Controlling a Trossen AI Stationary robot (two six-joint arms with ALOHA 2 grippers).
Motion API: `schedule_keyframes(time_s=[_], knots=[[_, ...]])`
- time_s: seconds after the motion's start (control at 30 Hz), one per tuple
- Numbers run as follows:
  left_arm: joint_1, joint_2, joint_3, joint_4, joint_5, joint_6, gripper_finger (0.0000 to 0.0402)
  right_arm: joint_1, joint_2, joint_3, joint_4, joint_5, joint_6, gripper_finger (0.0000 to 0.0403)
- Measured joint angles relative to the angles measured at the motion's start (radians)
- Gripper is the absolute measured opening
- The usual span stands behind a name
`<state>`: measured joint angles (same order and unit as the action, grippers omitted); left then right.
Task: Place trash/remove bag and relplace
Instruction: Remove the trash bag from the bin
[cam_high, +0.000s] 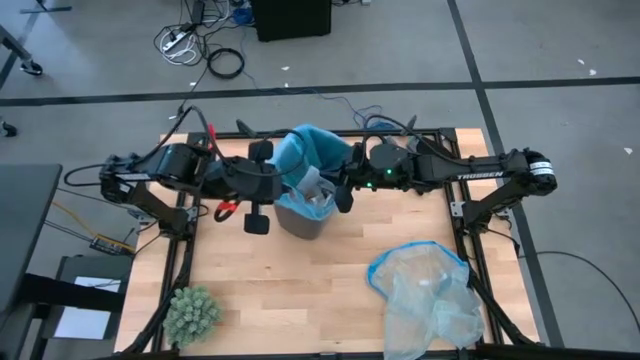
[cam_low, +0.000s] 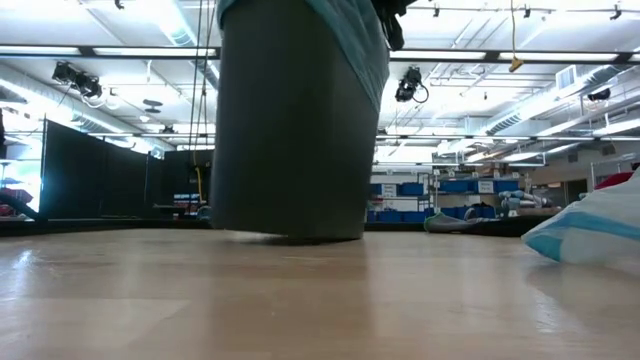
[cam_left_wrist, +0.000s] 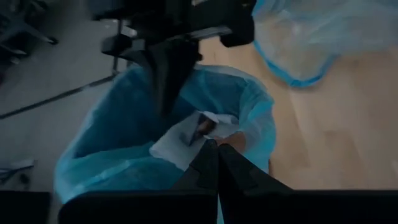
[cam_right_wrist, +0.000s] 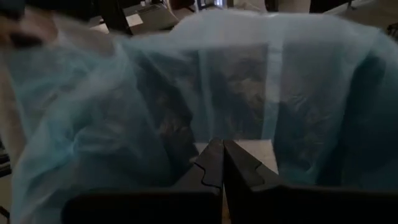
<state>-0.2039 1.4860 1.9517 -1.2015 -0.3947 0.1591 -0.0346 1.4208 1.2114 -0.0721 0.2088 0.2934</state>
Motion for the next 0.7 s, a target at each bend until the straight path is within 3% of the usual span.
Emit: schedule_keyframes(time_s=[0.23,0.5,0.7], knots=[[0.0,-0.001,0.043,0.0,-0.039,0.039,0.0001,0.001,0.008,-0.006,0.012,-0.075,0.008,0.0],[-0.002,-0.002,0.044,-0.085,-0.038,-0.009,0.0001,0.004,-0.035,-0.003,0.125,-0.078,-0.011,0.0],[-0.001,-0.002,0.044,-0.126,-0.041,-0.039,0.0001,-0.06,-0.046,0.086,0.074,-0.074,-0.081,0.0]])
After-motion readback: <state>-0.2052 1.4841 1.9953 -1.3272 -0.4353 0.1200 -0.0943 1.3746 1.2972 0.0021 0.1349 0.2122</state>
